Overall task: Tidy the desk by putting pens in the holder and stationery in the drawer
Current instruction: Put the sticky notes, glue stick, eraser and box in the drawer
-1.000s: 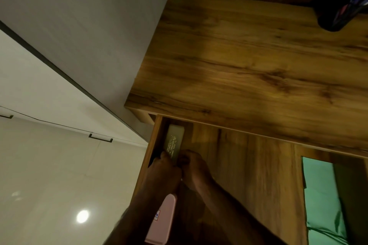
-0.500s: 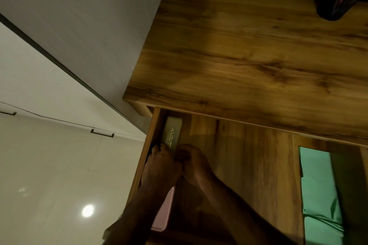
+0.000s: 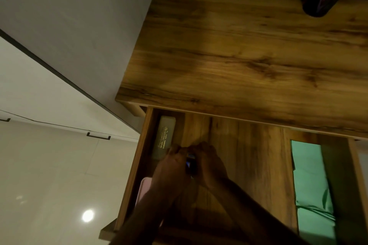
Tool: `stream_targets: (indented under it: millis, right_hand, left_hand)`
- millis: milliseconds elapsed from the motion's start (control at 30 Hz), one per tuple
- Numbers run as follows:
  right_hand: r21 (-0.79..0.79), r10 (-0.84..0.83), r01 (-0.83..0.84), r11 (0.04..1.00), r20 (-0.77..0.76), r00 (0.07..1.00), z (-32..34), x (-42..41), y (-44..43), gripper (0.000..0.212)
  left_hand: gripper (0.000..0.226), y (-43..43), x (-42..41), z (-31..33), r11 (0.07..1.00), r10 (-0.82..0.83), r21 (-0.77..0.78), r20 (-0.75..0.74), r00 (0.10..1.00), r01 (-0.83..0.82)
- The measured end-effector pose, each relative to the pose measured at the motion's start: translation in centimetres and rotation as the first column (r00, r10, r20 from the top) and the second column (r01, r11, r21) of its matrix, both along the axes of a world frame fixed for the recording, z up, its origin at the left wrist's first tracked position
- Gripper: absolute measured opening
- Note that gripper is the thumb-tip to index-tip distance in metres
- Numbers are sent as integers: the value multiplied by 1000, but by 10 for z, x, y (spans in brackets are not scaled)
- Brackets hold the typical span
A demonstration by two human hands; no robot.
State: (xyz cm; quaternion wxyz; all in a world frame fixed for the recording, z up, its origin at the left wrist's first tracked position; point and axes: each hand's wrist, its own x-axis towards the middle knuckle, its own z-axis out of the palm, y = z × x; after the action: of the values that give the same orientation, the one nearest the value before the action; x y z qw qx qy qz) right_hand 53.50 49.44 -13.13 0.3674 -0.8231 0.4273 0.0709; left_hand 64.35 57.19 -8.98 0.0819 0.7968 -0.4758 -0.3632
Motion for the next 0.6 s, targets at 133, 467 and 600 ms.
stream_targets:
  millis: [133,467,600]
  right_hand:
    - [18,-16,16,1000,18,1000,-3,9,-3,30]
    - [65,-54,53,996,13,998,-7,6,-13,32]
    - [47,-53,54,997,-29,998,-6,10,-20,28]
  left_hand:
    - [56,-8,2,-13,998,-57,33,1,998,57]
    - [36,-12,7,-27,999,-46,-12,59,997,47]
    - [35,-19,10,-27,999,-28,-41,43,999,29]
